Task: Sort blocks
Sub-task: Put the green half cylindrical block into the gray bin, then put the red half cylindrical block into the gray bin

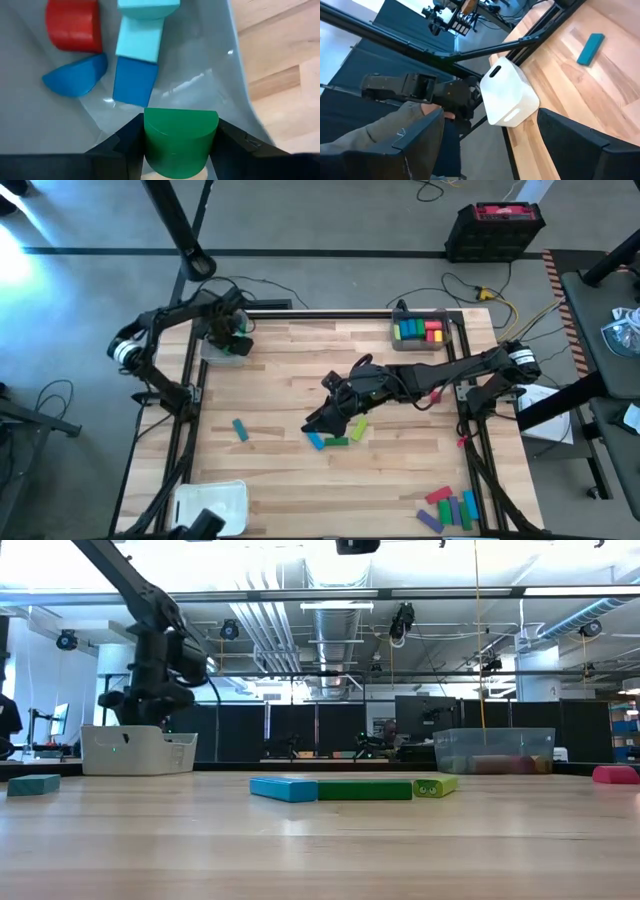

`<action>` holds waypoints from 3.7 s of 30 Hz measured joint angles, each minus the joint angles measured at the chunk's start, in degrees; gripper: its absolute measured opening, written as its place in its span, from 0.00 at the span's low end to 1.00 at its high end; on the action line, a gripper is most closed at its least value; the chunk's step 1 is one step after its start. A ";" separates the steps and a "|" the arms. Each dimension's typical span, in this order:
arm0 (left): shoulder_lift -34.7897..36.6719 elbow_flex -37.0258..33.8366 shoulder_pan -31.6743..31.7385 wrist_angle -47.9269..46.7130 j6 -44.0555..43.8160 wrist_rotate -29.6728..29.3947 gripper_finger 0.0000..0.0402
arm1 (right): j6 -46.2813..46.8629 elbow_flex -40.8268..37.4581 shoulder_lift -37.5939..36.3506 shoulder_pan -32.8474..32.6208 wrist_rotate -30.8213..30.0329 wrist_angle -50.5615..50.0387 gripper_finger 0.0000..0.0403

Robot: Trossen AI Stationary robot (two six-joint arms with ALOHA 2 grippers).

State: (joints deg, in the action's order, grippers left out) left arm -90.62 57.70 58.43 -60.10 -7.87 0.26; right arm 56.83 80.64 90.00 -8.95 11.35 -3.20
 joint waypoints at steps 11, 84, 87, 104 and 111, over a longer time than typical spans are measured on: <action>-8.26 5.43 0.21 -1.67 0.78 -5.20 0.39 | -0.88 -0.04 0.00 -1.14 -3.96 0.01 0.72; -30.98 33.33 3.93 -16.21 12.87 -1.03 0.45 | -0.77 2.12 -0.86 -1.86 -2.38 -16.82 0.81; -30.96 33.33 3.94 -16.51 12.56 -1.03 0.46 | -1.18 2.57 -0.98 -1.79 -2.38 -19.22 0.83; -22.85 33.57 3.33 -23.25 10.12 -4.81 0.71 | -5.26 2.64 -1.42 -1.43 -6.19 -40.42 0.88; -6.81 31.98 -1.38 -17.80 10.31 0.96 0.69 | 0.78 -1.80 0.86 0.10 -8.57 -72.03 0.86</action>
State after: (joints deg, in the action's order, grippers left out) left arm -97.43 89.67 57.05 -77.90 2.44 1.22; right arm 57.61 78.84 90.86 -8.85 2.78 -75.23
